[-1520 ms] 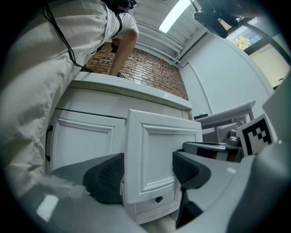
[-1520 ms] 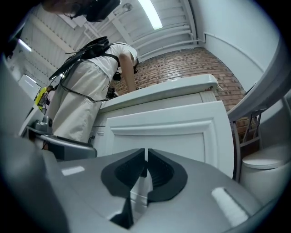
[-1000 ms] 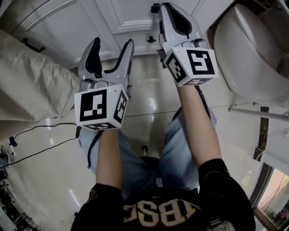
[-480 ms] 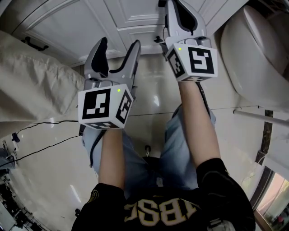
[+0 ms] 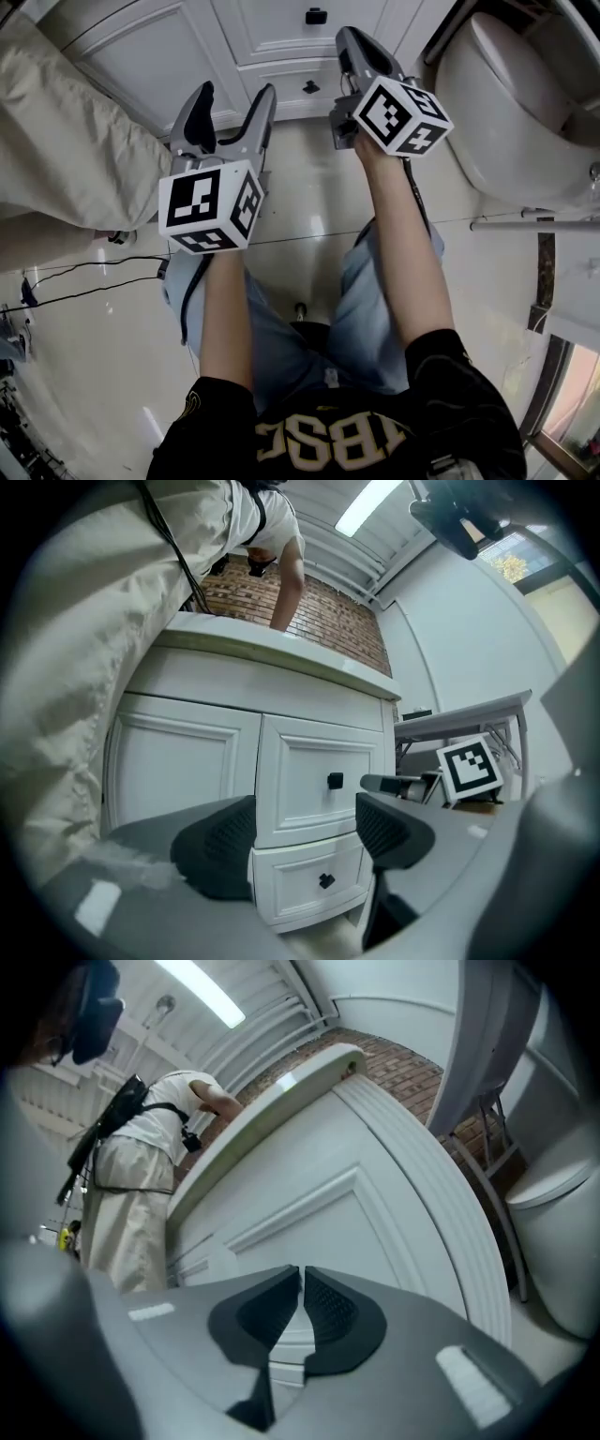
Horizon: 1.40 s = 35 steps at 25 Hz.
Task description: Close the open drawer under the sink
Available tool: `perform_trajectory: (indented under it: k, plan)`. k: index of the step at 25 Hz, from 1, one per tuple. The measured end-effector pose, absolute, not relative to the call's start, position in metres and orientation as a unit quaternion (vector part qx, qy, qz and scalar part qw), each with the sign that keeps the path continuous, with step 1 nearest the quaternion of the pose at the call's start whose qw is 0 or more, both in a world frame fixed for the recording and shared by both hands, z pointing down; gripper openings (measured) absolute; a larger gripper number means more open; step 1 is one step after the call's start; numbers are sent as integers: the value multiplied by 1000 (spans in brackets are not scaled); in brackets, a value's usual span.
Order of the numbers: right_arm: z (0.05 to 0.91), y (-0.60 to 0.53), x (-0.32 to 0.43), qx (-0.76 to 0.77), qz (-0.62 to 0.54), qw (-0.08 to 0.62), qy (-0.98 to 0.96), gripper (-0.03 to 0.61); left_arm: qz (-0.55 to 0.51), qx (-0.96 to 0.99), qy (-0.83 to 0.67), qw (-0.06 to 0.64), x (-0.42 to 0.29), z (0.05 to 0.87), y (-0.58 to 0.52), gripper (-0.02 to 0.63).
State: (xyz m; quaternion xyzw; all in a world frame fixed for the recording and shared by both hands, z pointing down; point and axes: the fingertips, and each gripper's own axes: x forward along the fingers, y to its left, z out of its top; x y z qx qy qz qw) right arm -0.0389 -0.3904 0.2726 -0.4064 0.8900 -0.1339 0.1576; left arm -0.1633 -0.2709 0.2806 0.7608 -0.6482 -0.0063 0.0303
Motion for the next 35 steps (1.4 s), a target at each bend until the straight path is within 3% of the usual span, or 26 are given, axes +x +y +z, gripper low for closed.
perform_trajectory:
  k: [9, 15, 22, 26, 31, 35]
  plan:
    - [206, -281, -20, -379, -41, 140, 914, 26, -33, 780, -625, -1, -123, 231, -201, 336]
    - [173, -216, 18, -422, -21, 170, 890, 52, -33, 781, -623, -19, -110, 217, -163, 334]
    - [167, -169, 41, -447, -30, 166, 879, 185, -26, 784, -619, -36, -102, 206, -121, 334]
    - [167, -149, 41, -466, 8, 139, 874, 305, -18, 780, -623, -56, -106, 198, -108, 334]
    - [186, -133, 25, -493, 78, 43, 865, 330, -12, 768, -636, -68, -119, 194, -99, 336]
    - [186, -125, 16, -495, 122, 13, 860, 328, -13, 762, -644, -68, -128, 194, -98, 336]
